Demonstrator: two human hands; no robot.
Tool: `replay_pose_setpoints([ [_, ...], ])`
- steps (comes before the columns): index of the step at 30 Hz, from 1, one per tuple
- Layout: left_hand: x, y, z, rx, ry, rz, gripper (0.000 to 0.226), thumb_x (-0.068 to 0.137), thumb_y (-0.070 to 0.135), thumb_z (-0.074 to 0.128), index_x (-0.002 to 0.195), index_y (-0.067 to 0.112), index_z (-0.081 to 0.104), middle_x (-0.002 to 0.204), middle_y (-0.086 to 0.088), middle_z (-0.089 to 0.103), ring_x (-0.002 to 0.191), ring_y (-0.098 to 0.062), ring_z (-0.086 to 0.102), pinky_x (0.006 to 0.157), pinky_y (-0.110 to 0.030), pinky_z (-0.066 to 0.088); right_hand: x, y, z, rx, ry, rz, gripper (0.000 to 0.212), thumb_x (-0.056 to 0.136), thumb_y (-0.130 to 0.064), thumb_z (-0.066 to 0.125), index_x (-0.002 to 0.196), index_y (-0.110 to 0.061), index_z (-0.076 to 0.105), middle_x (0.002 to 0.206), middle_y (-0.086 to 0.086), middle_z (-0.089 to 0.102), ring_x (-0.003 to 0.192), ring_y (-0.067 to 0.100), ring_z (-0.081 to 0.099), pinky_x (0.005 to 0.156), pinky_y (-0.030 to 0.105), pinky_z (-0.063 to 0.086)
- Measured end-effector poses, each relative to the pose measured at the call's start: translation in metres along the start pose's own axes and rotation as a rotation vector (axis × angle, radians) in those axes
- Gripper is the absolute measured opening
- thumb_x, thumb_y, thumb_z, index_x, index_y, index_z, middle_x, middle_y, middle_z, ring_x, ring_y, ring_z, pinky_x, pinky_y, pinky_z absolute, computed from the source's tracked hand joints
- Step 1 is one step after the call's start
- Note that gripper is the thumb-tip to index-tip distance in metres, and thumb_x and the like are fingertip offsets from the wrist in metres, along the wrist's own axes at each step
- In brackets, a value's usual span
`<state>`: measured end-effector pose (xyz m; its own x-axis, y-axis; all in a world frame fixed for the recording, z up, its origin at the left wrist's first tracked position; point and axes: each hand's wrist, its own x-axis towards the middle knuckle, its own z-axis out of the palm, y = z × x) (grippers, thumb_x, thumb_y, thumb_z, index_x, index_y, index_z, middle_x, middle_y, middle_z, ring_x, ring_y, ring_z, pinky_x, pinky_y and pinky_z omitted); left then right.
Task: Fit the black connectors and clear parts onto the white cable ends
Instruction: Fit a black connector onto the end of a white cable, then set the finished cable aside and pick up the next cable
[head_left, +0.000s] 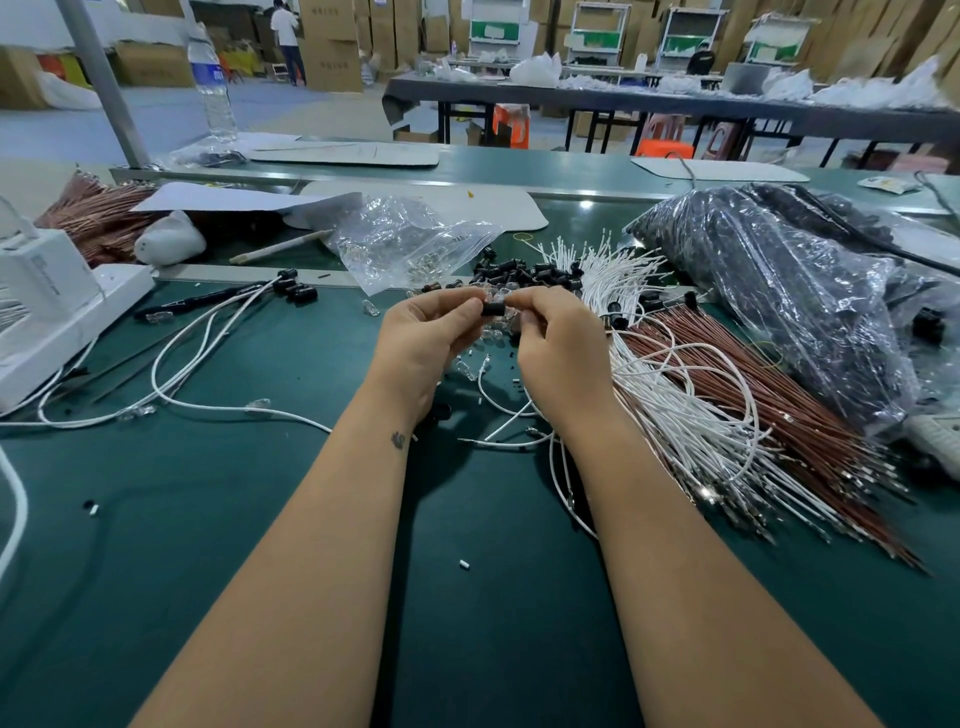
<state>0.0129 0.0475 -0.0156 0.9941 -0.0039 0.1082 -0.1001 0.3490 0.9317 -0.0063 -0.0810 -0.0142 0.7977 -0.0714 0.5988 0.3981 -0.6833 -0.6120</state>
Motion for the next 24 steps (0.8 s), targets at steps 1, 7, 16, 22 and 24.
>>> replay_pose_setpoints([
  [1,0.0,0.0,-0.001,0.016,0.002,-0.005,0.014,0.088,-0.003,0.061,0.088,0.009,0.068,0.082,-0.006,0.07,0.077,-0.015,0.066,0.077,-0.021,0.056,0.0,0.0,0.0,0.003,-0.008,-0.009,0.028,0.092,0.001,0.051,0.114,-0.008,0.067,0.1,0.003,0.07,0.09,0.014,0.062,0.077,0.013,0.041],
  [7,-0.001,0.001,-0.003,0.081,0.019,0.01,0.024,0.082,-0.009,0.066,0.088,0.014,0.068,0.078,0.003,0.071,0.076,-0.011,0.065,0.078,-0.023,0.052,0.0,0.003,-0.002,0.016,-0.008,-0.005,0.034,0.089,0.001,0.058,0.119,-0.013,0.063,0.078,-0.008,0.061,0.071,0.006,0.057,0.062,0.003,0.038],
  [16,-0.002,0.001,-0.003,0.172,0.004,0.1,0.024,0.083,-0.008,0.066,0.09,0.015,0.068,0.083,-0.002,0.07,0.073,-0.007,0.065,0.068,-0.015,0.051,-0.001,0.0,0.002,-0.041,-0.152,-0.054,0.024,0.091,-0.007,0.057,0.112,-0.011,0.067,0.103,0.006,0.069,0.092,0.019,0.062,0.08,0.027,0.047],
  [22,0.006,0.001,-0.015,0.43,0.404,0.217,0.027,0.084,0.0,0.066,0.076,0.026,0.068,0.079,0.0,0.069,0.069,-0.007,0.061,0.068,-0.02,0.053,0.002,0.004,0.0,-0.363,-0.082,-0.06,0.018,0.095,-0.009,0.054,0.109,-0.014,0.064,0.101,0.0,0.066,0.087,0.014,0.054,0.081,0.024,0.03],
  [24,0.009,0.005,-0.027,0.575,0.681,0.203,0.025,0.087,0.005,0.058,0.08,0.028,0.067,0.084,0.001,0.069,0.087,-0.016,0.063,0.079,-0.028,0.054,0.004,0.008,-0.004,-0.474,0.009,-0.045,0.019,0.095,-0.011,0.054,0.111,-0.016,0.062,0.104,0.0,0.063,0.092,0.015,0.052,0.088,0.027,0.028],
])
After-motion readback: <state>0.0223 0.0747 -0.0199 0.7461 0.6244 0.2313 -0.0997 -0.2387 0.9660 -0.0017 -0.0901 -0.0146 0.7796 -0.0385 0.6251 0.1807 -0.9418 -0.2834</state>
